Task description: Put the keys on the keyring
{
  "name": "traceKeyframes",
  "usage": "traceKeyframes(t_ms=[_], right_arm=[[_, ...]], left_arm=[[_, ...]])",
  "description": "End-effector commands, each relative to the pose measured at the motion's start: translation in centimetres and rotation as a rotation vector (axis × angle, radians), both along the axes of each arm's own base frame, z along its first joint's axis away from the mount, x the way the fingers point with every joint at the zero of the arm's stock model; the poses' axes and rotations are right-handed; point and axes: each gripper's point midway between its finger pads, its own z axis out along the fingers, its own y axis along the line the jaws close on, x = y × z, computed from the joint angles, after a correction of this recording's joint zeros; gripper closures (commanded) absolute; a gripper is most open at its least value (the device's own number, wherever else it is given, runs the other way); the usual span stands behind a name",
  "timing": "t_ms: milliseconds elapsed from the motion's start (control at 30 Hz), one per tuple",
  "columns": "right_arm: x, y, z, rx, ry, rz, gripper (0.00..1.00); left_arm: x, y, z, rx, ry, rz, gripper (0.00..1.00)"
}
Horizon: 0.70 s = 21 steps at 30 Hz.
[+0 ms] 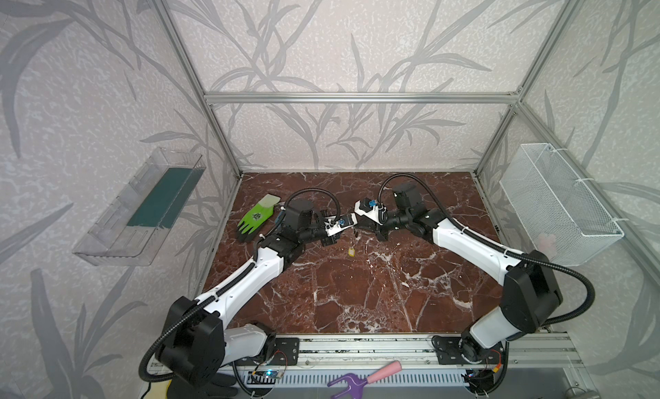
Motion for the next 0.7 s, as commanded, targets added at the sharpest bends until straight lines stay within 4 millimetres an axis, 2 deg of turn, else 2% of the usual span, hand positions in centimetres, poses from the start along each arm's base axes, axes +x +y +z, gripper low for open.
traceKeyframes(t_ms=[0,133,333,433,500,667], right_arm=[[-0.4,0.2,3.1,0.057,-0.053,0.011,1.0],[0.0,0.0,3.3,0.065,-0.051,-0.015,1.0],[0.4,-1.2,2.7,0.058,-0.029,-0.047,1.0],[0.3,-1.4,2.3,0.038,-0.008,-0.048,1.0],[0.4,-1.5,2.2,0.028,-0.001,-0.048,1.0],[0.2,-1.3,2.6,0.029,0.023,-0.042,1.0]], left_arm=[[-0.1,-0.7,1.6,-0.033,-0.014,-0.034,0.79],[-0.2,-0.9,1.5,-0.065,0.009,-0.037,0.77],[0.1,0.2,1.8,-0.099,0.018,0.003,0.77],[0.3,1.1,2.6,-0.115,-0.019,0.035,0.7],[-0.1,1.3,2.8,-0.107,-0.051,0.031,0.67],[-1.6,0.5,2.8,-0.081,-0.049,-0.046,0.68]])
